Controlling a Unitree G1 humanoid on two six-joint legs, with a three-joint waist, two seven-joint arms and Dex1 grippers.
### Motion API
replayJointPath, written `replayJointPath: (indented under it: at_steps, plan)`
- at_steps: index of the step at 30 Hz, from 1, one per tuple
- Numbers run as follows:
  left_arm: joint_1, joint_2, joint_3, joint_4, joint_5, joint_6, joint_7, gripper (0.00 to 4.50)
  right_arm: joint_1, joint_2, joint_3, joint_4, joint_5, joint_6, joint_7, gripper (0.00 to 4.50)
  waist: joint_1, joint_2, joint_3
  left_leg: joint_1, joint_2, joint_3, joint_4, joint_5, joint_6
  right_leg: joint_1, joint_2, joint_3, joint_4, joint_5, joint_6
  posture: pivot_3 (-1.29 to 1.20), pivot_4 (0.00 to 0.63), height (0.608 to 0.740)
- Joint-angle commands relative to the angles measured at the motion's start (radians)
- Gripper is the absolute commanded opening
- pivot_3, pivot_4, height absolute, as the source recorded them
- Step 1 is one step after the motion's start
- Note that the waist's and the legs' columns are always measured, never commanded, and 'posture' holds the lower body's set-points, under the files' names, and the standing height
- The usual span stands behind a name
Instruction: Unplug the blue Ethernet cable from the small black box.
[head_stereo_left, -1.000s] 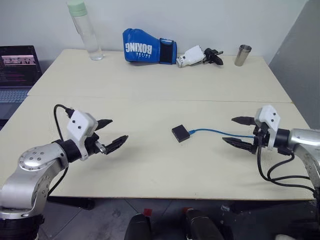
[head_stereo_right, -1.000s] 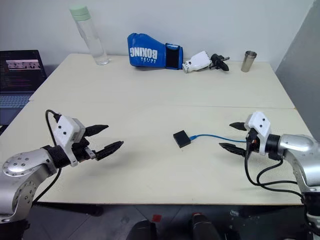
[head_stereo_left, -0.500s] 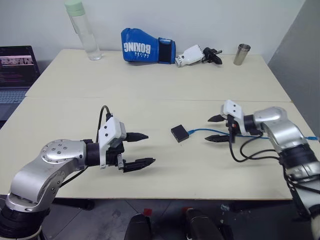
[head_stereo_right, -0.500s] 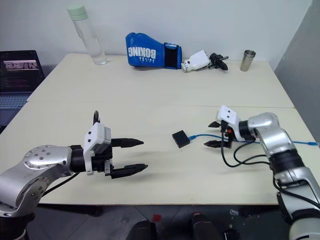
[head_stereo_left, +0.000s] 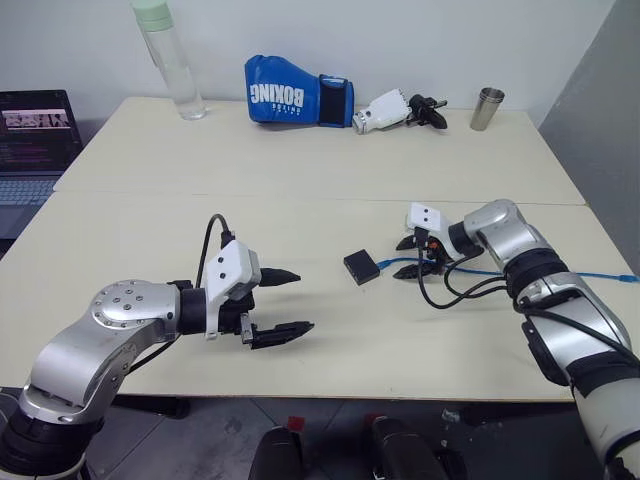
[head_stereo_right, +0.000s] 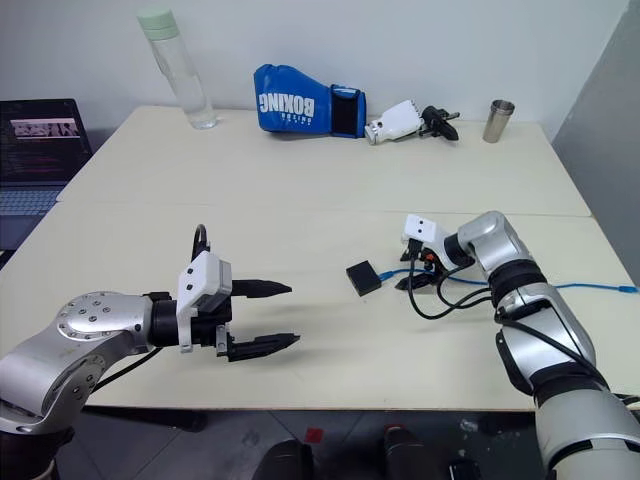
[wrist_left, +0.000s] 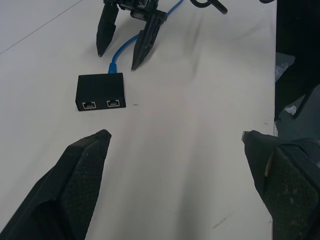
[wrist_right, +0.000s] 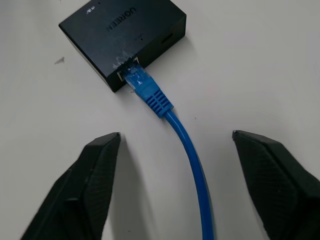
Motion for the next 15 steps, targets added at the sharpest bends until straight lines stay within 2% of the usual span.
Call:
replayJointPath:
  at_steps: [1,8,11,12,15]
  plan:
    - [0.004,0.001,0.011,-0.028,0.006,-0.025,0.001,4.50,-0.016,-0.011,-0.009,0.035,-0.028,-0.024,0.042,2.75,0.000,0.000,0.000,0.000,0.000,0.000,0.000,0.000,0.000,0.000,0.000,0.000,0.000,0.000,0.000,0.00,0.150,0.740]
    - [0.003,0.000,0.005,-0.012,0.010,-0.040,-0.005,4.50,0.017,-0.013,-0.021,0.013,-0.037,-0.078,0.045,1.11,-0.001,0.000,0.000,0.000,0.000,0.000,0.000,0.000,0.000,0.000,0.000,0.000,0.000,0.000,0.000,0.00,0.150,0.740]
    - [0.005,0.002,0.005,-0.002,0.015,-0.045,-0.010,4.50,0.039,-0.018,-0.018,-0.005,-0.049,-0.114,0.033,0.25,-0.001,0.000,0.000,0.000,0.000,0.000,0.000,0.000,0.000,0.000,0.000,0.000,0.000,0.000,0.000,0.00,0.150,0.740]
    - [0.006,0.002,0.005,0.000,0.016,-0.047,-0.012,4.50,0.045,-0.020,-0.018,-0.012,-0.051,-0.122,0.030,0.07,-0.001,0.000,0.000,0.000,0.000,0.000,0.000,0.000,0.000,0.000,0.000,0.000,0.000,0.000,0.000,0.00,0.150,0.740]
    - [0.005,0.001,0.005,0.008,0.019,-0.049,-0.014,4.50,0.064,-0.025,-0.030,-0.046,-0.045,-0.132,0.023,0.07,-0.002,0.000,0.000,0.001,0.000,0.000,0.000,0.000,0.000,0.001,0.000,0.000,0.001,0.000,0.000,0.00,0.150,0.740]
